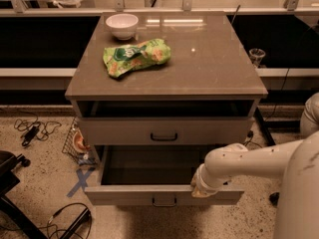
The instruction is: Open middle drawer
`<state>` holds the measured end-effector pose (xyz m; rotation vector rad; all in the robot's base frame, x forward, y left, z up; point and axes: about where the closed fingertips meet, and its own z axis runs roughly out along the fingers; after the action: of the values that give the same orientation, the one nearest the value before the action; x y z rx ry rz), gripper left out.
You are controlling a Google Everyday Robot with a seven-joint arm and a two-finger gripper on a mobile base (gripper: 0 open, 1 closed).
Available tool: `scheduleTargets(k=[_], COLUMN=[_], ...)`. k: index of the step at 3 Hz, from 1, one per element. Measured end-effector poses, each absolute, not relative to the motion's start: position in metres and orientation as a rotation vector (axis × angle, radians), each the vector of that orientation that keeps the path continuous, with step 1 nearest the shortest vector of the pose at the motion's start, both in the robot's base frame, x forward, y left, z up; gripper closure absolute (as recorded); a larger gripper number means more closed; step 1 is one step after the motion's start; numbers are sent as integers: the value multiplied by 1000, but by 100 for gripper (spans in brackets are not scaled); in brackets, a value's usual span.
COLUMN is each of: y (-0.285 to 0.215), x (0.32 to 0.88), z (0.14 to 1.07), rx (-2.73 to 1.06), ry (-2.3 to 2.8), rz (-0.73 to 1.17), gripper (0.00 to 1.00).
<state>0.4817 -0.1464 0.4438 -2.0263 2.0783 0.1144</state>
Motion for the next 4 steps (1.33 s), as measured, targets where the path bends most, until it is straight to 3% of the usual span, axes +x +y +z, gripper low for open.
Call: scheduleTargets(k=[3,4], y=[-143,-126], x=[462,442], z=[445,438], rx=[-2087,-2177], ry=[2069,1995], rz=[194,356], gripper=[100,100])
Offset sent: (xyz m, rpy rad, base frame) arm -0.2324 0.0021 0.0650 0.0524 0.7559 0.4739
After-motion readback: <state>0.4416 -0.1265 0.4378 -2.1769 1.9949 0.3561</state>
